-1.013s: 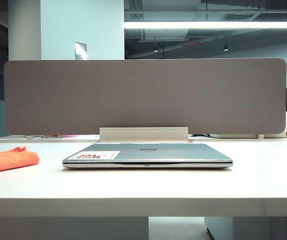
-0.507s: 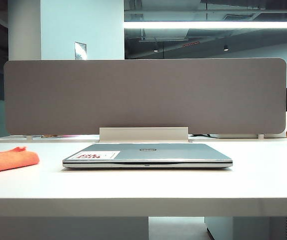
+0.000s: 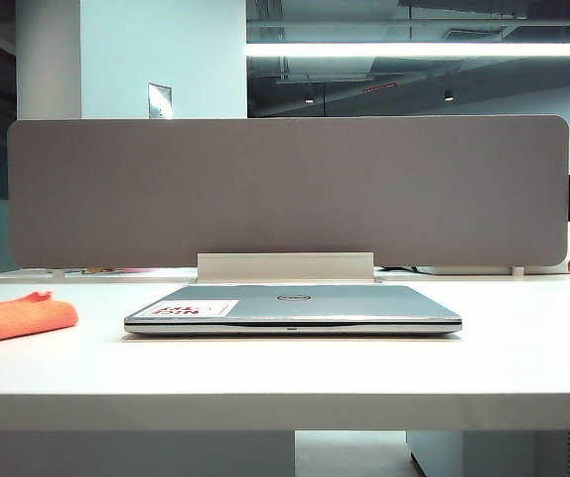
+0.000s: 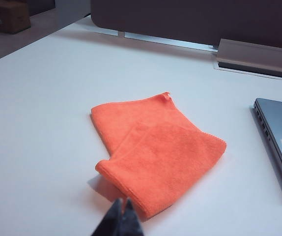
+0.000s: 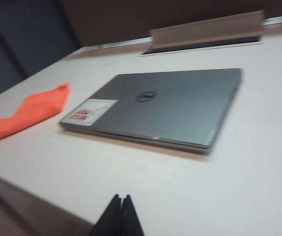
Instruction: Pick up the orange rag and put it over the laptop.
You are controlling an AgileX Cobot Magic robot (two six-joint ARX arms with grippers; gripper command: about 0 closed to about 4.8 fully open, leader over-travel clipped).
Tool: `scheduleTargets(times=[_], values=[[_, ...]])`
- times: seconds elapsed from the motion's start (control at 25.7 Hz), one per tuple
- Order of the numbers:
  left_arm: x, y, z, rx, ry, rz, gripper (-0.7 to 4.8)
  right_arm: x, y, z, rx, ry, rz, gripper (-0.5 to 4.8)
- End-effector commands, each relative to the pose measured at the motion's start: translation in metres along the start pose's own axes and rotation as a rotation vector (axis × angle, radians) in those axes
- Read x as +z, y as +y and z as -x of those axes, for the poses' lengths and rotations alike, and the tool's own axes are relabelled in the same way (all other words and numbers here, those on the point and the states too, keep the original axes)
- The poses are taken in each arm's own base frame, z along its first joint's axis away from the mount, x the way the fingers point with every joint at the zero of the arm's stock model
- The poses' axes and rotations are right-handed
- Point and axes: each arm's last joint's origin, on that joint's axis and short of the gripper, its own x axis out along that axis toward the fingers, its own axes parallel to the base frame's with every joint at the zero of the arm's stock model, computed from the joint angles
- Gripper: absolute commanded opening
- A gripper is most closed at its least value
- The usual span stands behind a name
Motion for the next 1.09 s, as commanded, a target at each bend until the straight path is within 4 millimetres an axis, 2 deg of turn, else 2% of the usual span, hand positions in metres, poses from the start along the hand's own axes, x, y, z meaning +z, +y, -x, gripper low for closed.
scheduleTargets(times=[0.04,0.43,0.66,0.82,1.09], values=[[0.002,0.0,0.0,-0.004,-0.014,0.006,-0.06,0.0,0.003,0.0,0.103,0.01,-0.043,-0.05],[0.002,0.0,0.0,-0.004,-0.013,0.009,-0.06,0.009,0.009,0.001,0.258,-0.035,-0.069,-0.05],[0.002,0.0,0.0,-0.004,-0.015,0.009,-0.06,0.009,0.01,0.001,0.267,-0.036,-0.075,-0.05],[0.009,-0.001,0.002,-0.014,-0.034,0.072,-0.06,0.009,0.01,0.001,0.267,-0.036,-0.075,-0.05],[0.026,-0.004,0.001,-0.037,-0.006,0.067,-0.06,0.009,0.01,0.001,0.266,-0.035,-0.075,-0.05]])
